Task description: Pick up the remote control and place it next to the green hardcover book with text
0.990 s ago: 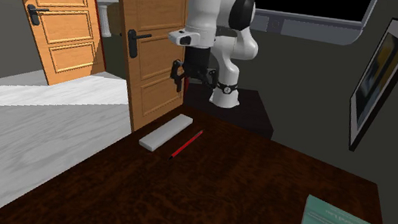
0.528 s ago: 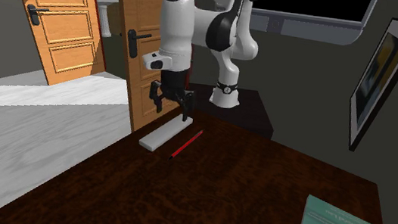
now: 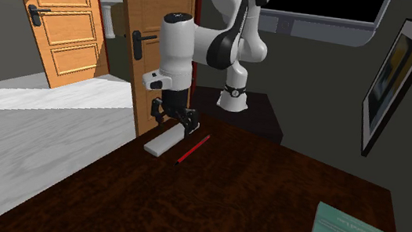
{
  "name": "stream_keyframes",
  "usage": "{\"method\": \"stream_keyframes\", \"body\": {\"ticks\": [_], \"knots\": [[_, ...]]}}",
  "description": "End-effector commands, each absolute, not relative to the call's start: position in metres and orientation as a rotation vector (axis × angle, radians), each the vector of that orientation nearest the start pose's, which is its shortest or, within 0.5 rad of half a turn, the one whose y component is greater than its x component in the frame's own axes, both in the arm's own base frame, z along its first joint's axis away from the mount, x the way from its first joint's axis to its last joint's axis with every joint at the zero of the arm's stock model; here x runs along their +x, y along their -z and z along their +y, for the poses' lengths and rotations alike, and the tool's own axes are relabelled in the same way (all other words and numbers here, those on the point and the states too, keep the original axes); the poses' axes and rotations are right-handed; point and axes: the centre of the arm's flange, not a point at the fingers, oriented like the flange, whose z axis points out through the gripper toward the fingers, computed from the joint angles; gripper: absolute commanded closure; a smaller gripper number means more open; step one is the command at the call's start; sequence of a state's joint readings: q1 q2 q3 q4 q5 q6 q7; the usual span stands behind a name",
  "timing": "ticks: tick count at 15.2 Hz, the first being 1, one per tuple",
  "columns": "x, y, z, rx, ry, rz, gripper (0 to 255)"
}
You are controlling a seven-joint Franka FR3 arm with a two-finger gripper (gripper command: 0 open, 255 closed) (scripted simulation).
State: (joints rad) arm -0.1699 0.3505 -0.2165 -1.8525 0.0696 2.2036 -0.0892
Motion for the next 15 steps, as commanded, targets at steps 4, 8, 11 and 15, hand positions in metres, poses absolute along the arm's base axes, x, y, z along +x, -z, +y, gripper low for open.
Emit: {"method": "stream_keyframes", "body": {"ticks": [4,8,11,15], "knots": [[0.5897,-0.3306,-0.2290,-3.119,0.009,0.511,0],[0.5898,-0.3306,-0.2290,-3.119,0.009,0.511,0],[0.5898,-0.3307,-0.2289,-3.119,0.009,0.511,255],[0.5898,-0.3306,-0.2290,-3.119,0.009,0.511,255]]}}
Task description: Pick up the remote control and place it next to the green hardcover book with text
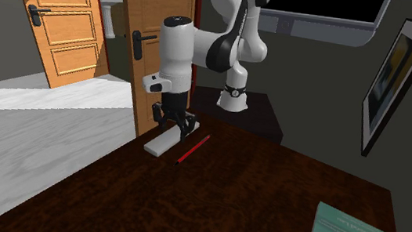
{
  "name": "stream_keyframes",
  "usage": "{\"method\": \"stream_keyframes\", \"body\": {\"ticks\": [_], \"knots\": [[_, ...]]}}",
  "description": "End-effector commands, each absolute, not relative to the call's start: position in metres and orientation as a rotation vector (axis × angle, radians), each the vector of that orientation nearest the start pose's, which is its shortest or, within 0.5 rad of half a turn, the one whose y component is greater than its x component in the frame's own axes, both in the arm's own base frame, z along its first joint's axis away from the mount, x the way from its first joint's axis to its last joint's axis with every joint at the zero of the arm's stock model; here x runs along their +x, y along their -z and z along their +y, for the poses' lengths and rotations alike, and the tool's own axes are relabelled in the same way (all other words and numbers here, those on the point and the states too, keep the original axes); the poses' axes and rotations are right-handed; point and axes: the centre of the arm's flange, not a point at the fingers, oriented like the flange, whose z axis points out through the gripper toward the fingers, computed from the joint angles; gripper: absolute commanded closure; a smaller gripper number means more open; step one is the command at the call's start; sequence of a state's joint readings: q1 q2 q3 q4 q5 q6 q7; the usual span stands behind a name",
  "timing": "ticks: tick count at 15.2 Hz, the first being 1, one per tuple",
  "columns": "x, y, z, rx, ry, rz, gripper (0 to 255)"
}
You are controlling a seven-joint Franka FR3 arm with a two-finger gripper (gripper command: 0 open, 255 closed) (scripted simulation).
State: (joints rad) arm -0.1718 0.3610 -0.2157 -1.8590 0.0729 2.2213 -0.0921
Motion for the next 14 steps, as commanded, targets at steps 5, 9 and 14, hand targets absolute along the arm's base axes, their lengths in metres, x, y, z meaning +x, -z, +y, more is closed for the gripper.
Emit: {"method": "stream_keyframes", "body": {"ticks": [5,9,14], "knots": [[0.590,-0.341,-0.229,-3.119,0.009,0.511,255],[0.590,-0.362,-0.229,-3.119,0.009,0.511,255],[0.590,-0.389,-0.229,-3.119,0.009,0.511,255]]}}
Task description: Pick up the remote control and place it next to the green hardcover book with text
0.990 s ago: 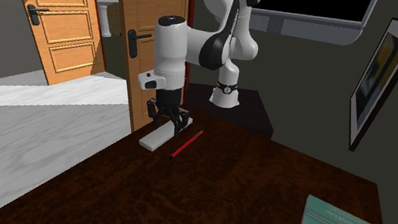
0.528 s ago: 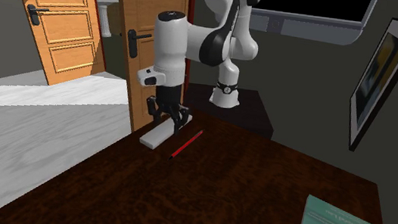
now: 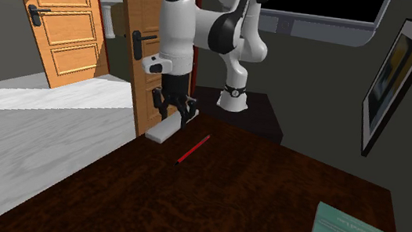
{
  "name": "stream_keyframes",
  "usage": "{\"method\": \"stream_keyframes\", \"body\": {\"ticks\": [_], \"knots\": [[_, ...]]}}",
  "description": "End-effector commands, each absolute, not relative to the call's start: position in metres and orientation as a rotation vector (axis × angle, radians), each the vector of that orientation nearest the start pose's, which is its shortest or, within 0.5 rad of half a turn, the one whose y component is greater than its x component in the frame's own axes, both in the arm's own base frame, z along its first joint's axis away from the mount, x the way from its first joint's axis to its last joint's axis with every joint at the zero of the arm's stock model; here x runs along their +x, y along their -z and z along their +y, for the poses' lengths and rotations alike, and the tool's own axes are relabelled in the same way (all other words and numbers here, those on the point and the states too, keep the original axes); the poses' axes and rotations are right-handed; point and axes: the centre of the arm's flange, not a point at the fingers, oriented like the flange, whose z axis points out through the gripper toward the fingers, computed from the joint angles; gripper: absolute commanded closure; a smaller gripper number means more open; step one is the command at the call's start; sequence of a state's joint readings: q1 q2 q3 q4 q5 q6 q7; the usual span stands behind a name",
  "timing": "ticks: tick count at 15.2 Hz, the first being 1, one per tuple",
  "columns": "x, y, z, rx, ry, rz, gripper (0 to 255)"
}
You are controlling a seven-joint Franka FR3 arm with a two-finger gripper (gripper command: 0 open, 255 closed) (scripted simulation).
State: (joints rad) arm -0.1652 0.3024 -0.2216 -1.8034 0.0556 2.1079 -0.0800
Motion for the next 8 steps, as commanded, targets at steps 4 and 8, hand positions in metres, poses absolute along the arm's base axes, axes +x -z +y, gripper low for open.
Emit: {"method": "stream_keyframes", "body": {"ticks": [4,8], "knots": [[0.590,-0.410,-0.229,-3.119,0.009,0.511,255],[0.595,-0.419,-0.203,-3.119,0.009,0.511,255]]}}
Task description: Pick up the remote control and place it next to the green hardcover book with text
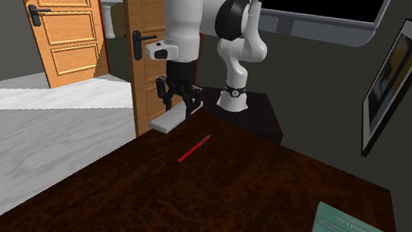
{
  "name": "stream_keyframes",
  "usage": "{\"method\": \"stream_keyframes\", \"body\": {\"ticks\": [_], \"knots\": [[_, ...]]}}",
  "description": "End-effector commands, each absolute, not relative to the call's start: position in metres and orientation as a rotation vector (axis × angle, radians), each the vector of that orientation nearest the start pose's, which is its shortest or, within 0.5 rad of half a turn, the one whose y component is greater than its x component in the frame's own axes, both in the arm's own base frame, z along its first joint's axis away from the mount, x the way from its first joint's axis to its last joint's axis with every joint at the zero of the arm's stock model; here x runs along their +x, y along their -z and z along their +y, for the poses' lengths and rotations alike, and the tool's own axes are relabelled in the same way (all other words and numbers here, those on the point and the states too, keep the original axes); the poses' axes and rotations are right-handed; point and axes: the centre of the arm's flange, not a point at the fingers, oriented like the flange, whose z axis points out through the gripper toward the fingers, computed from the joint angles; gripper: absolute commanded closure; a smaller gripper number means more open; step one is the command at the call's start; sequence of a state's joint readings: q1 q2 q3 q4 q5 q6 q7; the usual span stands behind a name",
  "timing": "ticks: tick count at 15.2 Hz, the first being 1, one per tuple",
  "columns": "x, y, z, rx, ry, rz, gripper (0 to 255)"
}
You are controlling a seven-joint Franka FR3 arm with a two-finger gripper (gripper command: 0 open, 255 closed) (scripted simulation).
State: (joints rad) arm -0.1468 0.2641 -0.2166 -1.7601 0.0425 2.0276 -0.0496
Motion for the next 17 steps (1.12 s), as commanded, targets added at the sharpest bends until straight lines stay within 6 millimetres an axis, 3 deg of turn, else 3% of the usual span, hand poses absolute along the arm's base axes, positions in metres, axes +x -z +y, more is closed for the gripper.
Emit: {"method": "stream_keyframes", "body": {"ticks": [1,17], "knots": [[0.597,-0.419,-0.190,-3.119,0.009,0.511,255],[0.635,-0.421,0.018,-3.119,0.009,0.511,255]]}}
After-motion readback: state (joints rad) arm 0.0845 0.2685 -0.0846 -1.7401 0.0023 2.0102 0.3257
